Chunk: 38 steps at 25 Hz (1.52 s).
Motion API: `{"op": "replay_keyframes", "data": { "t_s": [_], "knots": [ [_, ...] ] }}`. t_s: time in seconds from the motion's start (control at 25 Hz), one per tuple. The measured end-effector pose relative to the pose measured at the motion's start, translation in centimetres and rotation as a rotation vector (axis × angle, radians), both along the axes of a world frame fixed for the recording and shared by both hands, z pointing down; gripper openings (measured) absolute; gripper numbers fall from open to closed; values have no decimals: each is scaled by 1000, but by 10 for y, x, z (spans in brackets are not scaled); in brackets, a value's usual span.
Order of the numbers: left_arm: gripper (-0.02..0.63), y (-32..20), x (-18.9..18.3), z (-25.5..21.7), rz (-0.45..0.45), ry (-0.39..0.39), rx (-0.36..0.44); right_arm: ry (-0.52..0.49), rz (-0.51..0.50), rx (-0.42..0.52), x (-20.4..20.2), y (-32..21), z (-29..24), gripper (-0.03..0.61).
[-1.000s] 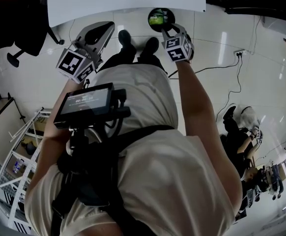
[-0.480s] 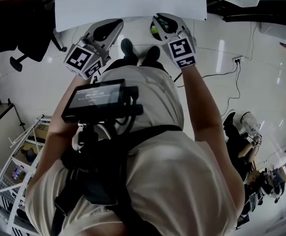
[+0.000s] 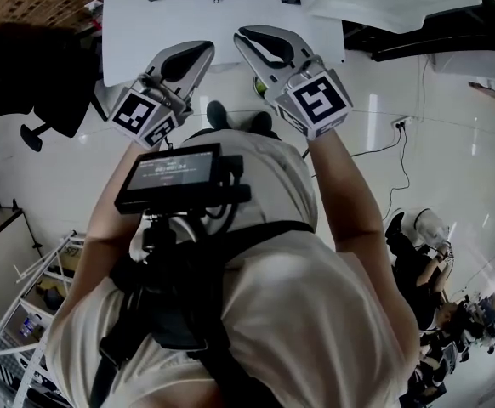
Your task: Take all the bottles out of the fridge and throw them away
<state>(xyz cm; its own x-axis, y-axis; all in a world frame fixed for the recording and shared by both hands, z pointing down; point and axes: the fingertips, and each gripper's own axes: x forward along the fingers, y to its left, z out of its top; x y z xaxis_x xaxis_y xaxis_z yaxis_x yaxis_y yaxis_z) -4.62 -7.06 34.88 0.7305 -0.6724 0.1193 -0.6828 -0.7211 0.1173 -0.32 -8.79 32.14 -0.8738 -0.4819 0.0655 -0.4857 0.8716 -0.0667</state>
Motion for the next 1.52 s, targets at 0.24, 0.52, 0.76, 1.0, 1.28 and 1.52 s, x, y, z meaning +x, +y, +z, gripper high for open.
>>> {"op": "replay_keyframes", "data": {
  "t_s": [0.24, 0.52, 0.76, 1.0, 1.28, 1.52],
  "knots": [
    [9, -9, -14, -15, -20, 11, 21, -49, -17, -17, -12, 6, -20, 32],
    [9, -8, -23, 3, -54, 8, -21, -41, -14, -75, -14, 8, 2, 32],
    [9, -5, -27, 3, -58, 3, -16, -45, -25, -72, -21, 9, 1, 32],
    [9, -6, -29, 4, -64, -3, -14, -44, -41, -78, -27, 11, 4, 32],
    [9, -4, -28, 5, -64, -11, -9, -42, -49, -73, -28, 11, 3, 32],
    [9, -5, -30, 4, -65, -9, -10, -51, -50, -77, -31, 10, 2, 32]
  ]
}}
